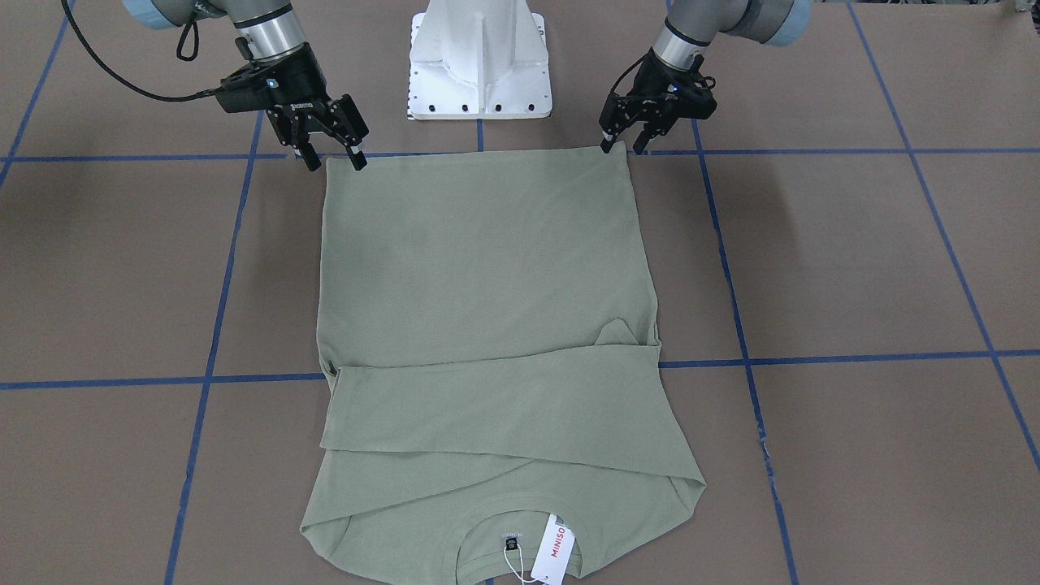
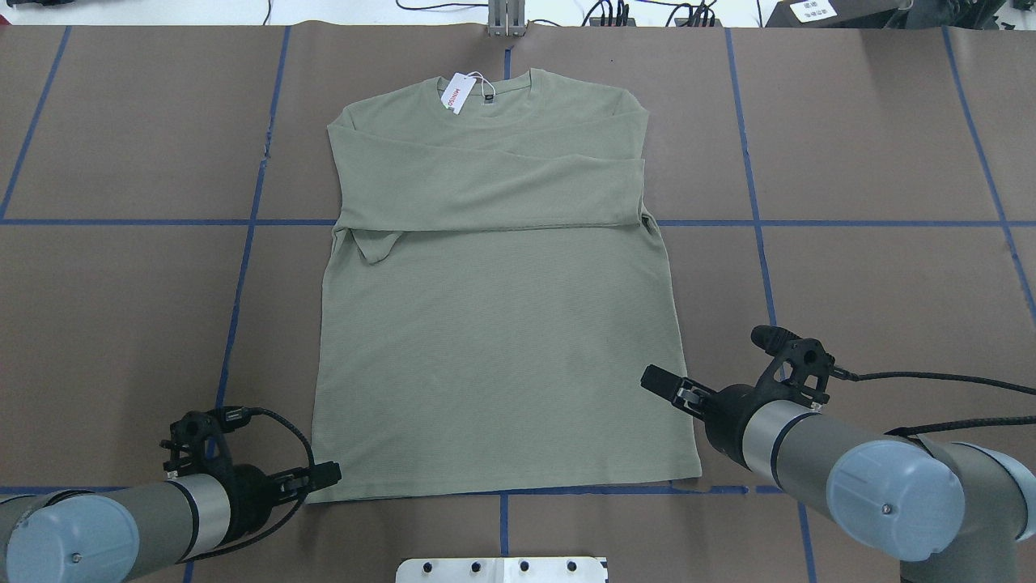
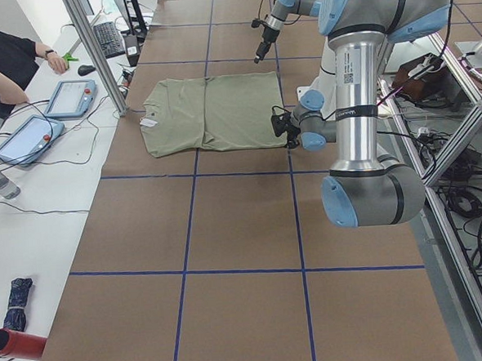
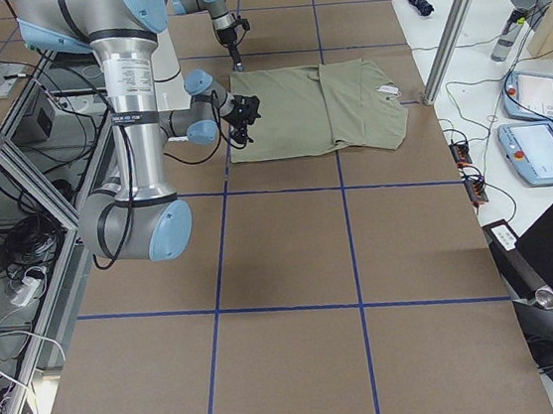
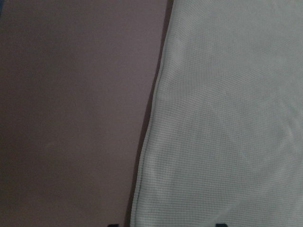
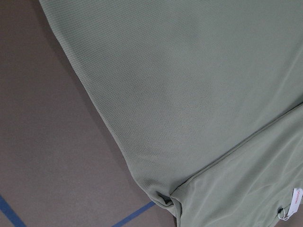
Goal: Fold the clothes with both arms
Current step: 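Lower both grippers to the hem corners nearest the robot and grasp them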
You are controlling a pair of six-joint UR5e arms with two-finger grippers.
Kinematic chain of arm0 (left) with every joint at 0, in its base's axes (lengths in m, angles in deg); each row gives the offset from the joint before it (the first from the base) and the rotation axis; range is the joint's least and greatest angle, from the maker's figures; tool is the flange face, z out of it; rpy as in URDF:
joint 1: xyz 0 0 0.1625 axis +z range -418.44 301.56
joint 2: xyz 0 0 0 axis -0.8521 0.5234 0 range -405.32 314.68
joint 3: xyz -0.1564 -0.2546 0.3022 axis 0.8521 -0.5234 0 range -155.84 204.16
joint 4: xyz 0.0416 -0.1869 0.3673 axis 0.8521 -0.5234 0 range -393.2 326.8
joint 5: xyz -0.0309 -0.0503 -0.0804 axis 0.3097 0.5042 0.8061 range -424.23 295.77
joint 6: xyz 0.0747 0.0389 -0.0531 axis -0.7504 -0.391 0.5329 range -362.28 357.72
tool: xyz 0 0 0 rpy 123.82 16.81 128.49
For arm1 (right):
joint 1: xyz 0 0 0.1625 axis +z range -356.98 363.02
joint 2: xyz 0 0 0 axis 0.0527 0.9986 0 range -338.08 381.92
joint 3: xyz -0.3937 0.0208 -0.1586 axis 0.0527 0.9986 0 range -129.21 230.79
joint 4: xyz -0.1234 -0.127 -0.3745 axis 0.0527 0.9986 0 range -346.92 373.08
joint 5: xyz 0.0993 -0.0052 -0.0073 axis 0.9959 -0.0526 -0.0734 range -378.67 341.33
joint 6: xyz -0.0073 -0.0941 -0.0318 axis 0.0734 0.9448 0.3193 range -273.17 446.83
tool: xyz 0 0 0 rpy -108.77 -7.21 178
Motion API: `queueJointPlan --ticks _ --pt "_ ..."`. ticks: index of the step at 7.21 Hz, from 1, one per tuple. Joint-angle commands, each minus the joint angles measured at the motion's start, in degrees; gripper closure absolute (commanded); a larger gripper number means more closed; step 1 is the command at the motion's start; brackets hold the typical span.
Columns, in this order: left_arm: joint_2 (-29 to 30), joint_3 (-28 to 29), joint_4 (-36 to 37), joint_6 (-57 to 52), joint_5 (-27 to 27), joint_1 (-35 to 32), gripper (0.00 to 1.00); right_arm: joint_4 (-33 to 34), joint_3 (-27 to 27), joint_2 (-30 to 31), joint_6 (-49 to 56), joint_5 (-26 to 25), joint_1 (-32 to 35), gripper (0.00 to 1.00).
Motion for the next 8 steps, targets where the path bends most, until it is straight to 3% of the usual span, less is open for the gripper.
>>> queueJointPlan --ticks 1,8 --pt "0.11 0.02 0.0 -0.05 -0.03 0.63 0.33 0.0 0.04 0.0 0.0 0.0 0.0 0.0" --pt "0.64 0.98 0.0 -0.49 0.06 1.34 0.35 0.0 -0.04 -0.09 0.09 0.0 0.09 0.0"
